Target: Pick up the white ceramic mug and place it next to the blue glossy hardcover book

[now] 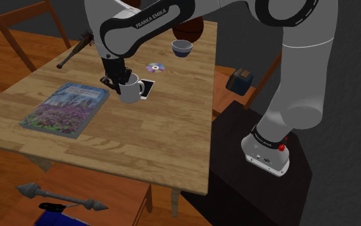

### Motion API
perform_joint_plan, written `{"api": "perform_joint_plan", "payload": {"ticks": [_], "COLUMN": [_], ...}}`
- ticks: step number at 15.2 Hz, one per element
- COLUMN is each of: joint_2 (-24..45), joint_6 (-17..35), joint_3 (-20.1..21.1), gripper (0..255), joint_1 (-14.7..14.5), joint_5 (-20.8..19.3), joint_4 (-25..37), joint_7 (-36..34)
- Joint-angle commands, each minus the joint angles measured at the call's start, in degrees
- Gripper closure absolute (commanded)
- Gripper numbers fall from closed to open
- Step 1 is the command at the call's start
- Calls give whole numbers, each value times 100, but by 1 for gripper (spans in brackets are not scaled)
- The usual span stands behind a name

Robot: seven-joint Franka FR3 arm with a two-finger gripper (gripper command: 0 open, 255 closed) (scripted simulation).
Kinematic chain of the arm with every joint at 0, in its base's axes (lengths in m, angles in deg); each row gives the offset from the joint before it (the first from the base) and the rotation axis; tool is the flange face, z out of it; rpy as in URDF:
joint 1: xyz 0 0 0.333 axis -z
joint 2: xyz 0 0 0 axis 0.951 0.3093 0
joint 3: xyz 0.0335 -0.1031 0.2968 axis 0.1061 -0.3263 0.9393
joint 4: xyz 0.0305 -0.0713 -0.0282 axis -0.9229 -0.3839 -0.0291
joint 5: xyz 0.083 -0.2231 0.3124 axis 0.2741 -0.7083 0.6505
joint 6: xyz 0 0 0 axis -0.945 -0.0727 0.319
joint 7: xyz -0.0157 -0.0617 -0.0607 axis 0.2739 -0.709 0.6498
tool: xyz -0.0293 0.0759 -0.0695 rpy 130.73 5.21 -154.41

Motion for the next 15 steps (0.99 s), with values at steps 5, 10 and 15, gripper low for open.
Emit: {"api": "perform_joint_plan", "payload": {"ticks": [5,10,15], "joint_2": [-3,-208,-252], "joint_6": [2,-487,-620], "joint_3": [0,30,36], "gripper": [0,0,0], "joint_1": [1,12,13], "joint_5": [0,64,79], "joint_4": [-2,288,378], "joint_7": [0,42,51]}}
